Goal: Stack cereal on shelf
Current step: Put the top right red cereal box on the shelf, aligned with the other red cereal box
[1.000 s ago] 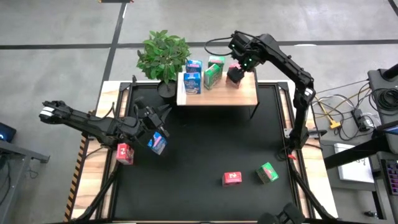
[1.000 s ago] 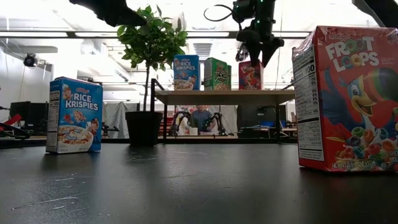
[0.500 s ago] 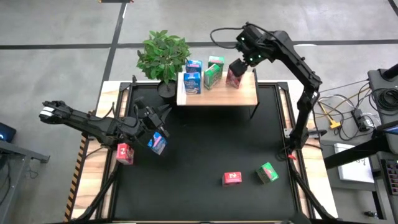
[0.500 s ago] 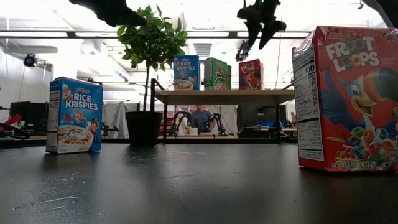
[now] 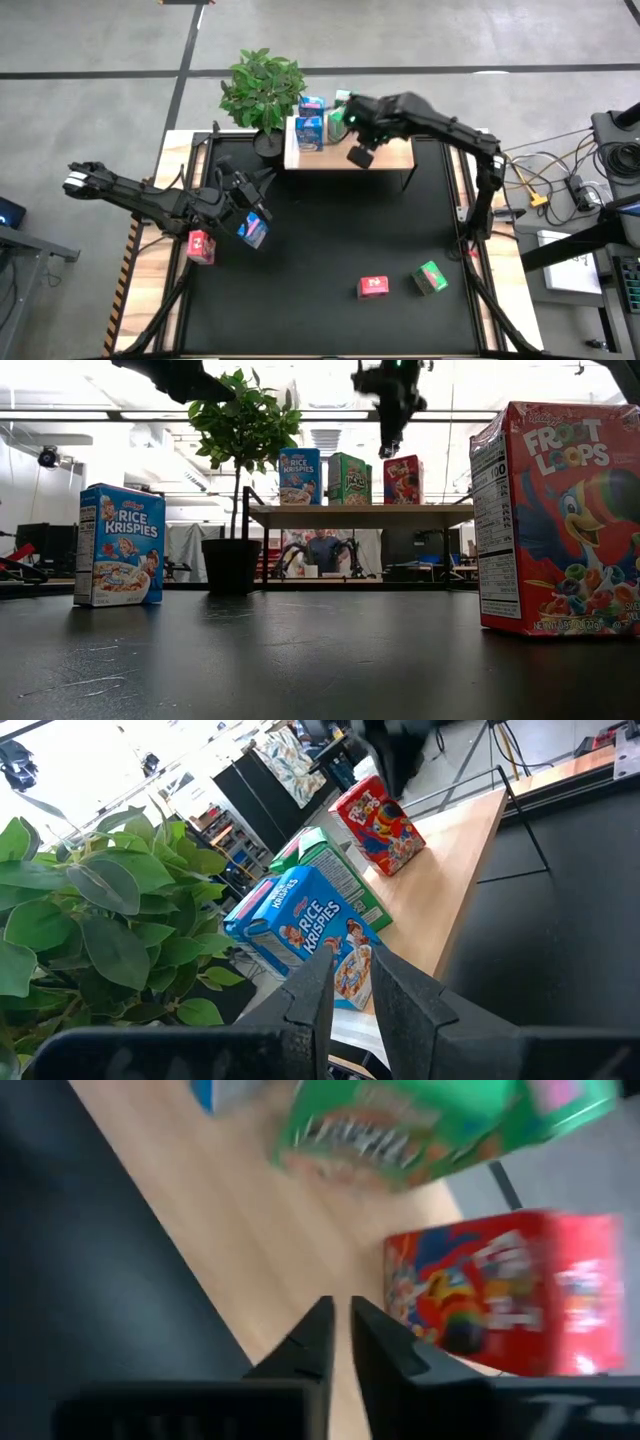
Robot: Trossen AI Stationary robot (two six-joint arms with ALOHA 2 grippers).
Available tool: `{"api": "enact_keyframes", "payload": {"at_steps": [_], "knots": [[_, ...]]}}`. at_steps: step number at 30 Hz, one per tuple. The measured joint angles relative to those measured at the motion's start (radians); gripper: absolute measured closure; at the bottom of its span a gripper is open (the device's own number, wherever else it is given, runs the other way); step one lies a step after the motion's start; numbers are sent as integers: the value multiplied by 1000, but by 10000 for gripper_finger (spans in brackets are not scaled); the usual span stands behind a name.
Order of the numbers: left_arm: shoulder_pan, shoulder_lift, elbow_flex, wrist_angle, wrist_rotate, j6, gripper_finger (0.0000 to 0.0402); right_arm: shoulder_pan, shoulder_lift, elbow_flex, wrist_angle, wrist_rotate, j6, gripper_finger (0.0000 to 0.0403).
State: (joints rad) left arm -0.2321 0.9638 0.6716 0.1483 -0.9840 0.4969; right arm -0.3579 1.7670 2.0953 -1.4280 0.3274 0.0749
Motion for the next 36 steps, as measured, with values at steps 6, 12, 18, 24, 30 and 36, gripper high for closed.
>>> {"api": "enact_keyframes", "payload": {"at_steps": [6, 12, 18, 24, 30, 36], "knots": [[0, 0, 0, -1, 0, 0, 348, 2, -26, -267, 159, 89, -9, 390], [0, 0, -1, -19, 0, -6, 348, 2, -93, -484, 358, 194, -38, 390], [0, 0, -1, -22, 0, -13, 348, 2, -223, -720, 676, 197, -90, 390], [0, 0, -1, -24, 0, -16, 348, -17, -320, -910, 944, 198, -115, 391], [0, 0, -1, -24, 0, -16, 348, -60, -336, -1002, 1081, 200, -130, 391], [0, 0, -1, -22, 0, -16, 348, -97, -336, -1029, 1105, 200, -128, 391]]}}
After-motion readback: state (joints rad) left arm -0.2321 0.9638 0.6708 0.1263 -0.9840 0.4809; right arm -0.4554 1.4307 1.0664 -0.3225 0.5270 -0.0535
